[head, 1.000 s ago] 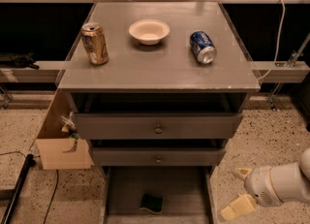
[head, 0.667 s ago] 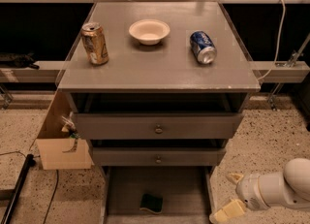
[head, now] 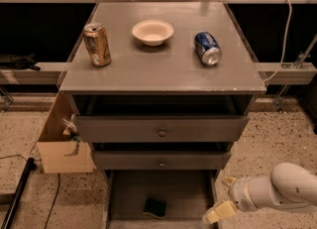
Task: Pick sponge from bottom drawer and place on counter
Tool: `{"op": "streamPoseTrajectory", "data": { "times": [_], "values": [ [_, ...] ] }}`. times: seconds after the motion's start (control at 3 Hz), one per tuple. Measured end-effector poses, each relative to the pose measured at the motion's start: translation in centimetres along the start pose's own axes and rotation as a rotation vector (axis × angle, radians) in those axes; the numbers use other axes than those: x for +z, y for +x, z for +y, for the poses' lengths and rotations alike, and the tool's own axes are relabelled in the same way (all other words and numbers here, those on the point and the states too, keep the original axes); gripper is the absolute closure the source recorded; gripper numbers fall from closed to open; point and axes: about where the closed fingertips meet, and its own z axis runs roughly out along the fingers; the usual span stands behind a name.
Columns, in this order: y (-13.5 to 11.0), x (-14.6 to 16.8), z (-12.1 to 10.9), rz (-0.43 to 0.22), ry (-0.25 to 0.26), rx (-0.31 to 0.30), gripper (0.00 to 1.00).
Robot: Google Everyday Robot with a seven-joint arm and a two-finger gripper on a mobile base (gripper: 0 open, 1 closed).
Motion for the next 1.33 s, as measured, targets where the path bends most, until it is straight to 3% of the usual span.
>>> {"op": "streamPoseTrajectory", "data": {
  "times": [0.33,0.67,1.33],
  "values": [
    [-0.5,5.1,-1.4,0.004,-0.011,-0.018,0.00],
    [-0.1,11.7,-3.9,-0.037,0.018,-0.035,0.00],
    [0.4,12.9,-4.0,-0.052,0.009,-0.019,0.00]
  ]
}}
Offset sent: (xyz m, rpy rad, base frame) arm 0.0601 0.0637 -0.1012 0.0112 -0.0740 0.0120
